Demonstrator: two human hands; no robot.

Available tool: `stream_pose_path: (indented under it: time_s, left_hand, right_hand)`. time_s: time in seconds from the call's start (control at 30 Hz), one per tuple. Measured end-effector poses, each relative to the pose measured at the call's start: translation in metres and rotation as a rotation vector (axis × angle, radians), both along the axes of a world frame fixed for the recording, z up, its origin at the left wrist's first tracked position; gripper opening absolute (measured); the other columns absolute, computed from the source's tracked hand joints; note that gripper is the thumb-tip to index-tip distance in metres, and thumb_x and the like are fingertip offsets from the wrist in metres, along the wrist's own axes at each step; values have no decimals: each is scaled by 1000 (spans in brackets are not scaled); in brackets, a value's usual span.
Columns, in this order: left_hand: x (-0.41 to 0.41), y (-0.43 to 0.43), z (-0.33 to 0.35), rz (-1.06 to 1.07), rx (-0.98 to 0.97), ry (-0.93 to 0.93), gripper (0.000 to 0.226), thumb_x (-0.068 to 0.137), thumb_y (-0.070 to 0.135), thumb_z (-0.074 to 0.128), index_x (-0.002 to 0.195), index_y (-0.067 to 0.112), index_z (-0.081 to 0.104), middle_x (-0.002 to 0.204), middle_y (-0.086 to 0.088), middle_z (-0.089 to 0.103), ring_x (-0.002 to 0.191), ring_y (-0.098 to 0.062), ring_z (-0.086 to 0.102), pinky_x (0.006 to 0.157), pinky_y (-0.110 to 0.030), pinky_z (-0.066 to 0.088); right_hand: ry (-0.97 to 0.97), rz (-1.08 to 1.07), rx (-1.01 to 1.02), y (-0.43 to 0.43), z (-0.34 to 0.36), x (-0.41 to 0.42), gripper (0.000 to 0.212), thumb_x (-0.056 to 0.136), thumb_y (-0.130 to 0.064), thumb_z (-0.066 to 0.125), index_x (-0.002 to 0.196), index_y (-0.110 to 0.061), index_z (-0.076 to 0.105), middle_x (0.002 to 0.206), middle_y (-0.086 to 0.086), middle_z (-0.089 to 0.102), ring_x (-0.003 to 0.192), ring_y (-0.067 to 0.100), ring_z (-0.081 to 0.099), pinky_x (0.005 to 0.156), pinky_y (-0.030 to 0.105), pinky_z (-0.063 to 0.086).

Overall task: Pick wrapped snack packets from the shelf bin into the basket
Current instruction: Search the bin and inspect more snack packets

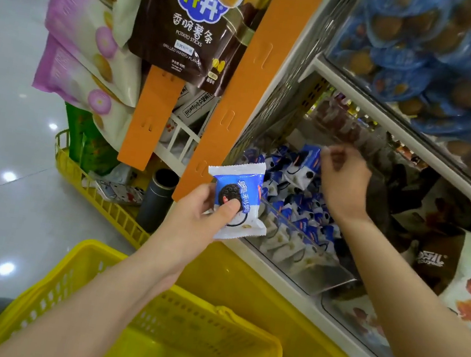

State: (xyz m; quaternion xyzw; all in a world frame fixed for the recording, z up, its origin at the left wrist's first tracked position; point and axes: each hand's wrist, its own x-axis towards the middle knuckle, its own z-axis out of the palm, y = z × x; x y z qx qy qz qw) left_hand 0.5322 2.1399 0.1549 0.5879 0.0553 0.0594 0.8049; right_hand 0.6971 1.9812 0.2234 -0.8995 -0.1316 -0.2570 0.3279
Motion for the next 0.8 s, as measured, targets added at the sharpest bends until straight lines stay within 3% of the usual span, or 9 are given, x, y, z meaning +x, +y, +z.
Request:
stream_pose_path:
  time_s: [0.1,0.2,0.27,0.37,0.43,0.5,0.57,0.67,0.8]
  left_hand:
    - [-3,-1,2,19,-8,-9,18,91,27,52,108,27,55,97,14,68,81,12,61,64,-6,47]
    - [-6,-3,3,35,-13,0,18,92,27,50,109,23,55,81,19,67,67,14,58,59,-3,44]
    - [-10,-4,4,24,-13,7,21,92,29,49,110,21,55,85,16,66,69,14,58,59,-2,43]
    - [-16,-6,2,-5,-16,59,26,91,36,47,112,22,54,105,5,61,91,1,59,73,-16,46]
    - [-18,-6,1,-54,-129,96,32,91,37,46,118,21,51,116,-3,62,104,-14,60,83,-33,50]
    - [-20,-3,2,-134,-277,109,38,90,35,48,124,17,48,119,-8,63,104,-21,63,87,-43,53]
    - [-21,0,3,-217,-282,111,46,86,38,51,123,13,52,114,-9,66,101,-20,65,85,-37,55]
    - [-23,-1,3,-301,-182,116,48,81,42,52,118,11,59,111,-8,68,106,-22,62,92,-37,49]
    - [-24,-6,1,-277,-118,123,53,74,46,58,118,16,56,114,-8,66,104,-21,61,95,-41,46]
  right_hand:
    - [-29,172,108,2,17,-39,5,92,-24,54,94,-19,56,82,-14,59,75,-9,58,65,6,47]
    - [126,323,91,7,14,-75,5,90,-18,58,87,-22,57,85,-2,66,79,9,66,68,25,56]
    - [273,389,101,10,7,-95,11,89,-16,59,83,-24,57,81,-1,66,75,9,66,64,27,58]
    - [404,430,128,13,-2,-113,10,89,-15,59,82,-22,56,79,-2,65,71,3,64,59,24,57]
    - [453,431,179,15,-4,-118,9,90,-15,57,83,-20,55,80,0,65,72,2,65,57,24,57]
    - [540,439,266,16,-4,-122,8,92,-16,53,85,-18,56,81,1,67,73,3,67,56,23,57]
    - [657,466,315,17,-2,-127,16,95,-24,48,91,-15,60,80,-1,71,71,5,68,56,20,55]
    - [756,482,198,14,-1,-130,36,94,-37,47,100,-7,64,91,6,72,83,17,69,68,24,58]
    - [698,444,156,10,0,-129,24,89,-29,58,97,-9,68,93,7,73,86,18,68,78,26,56]
